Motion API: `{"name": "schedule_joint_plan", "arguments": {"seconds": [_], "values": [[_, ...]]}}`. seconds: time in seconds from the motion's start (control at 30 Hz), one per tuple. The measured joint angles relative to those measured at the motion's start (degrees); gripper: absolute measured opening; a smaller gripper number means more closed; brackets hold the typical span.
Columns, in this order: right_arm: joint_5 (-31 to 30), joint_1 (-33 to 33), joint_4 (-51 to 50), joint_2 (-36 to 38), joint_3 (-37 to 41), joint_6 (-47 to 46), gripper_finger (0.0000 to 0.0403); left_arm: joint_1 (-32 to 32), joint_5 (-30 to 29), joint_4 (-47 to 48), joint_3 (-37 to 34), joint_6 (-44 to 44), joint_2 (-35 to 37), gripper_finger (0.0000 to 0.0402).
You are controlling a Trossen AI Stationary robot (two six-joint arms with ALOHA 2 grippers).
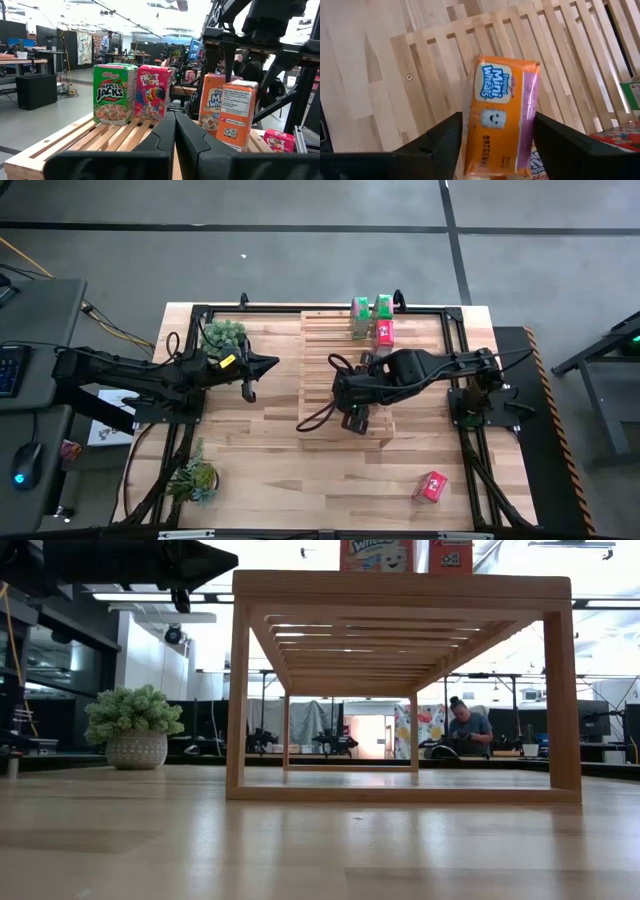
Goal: Stack cereal on shelf
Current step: Put the orange cereal box on the shelf aligned with the other orange cereal box
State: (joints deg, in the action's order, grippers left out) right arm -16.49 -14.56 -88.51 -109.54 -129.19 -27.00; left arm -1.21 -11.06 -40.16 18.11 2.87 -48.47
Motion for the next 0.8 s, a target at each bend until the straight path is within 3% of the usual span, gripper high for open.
{"name": "schedule_joint_plan", "arguments": {"seconds": [0.8], "values": [[-2.36,1.85,7.52,0.2,-0.33,6.54,0.0236,0.02,0.0,0.02,0.0,-0.04,-0.02,0.0]]}}
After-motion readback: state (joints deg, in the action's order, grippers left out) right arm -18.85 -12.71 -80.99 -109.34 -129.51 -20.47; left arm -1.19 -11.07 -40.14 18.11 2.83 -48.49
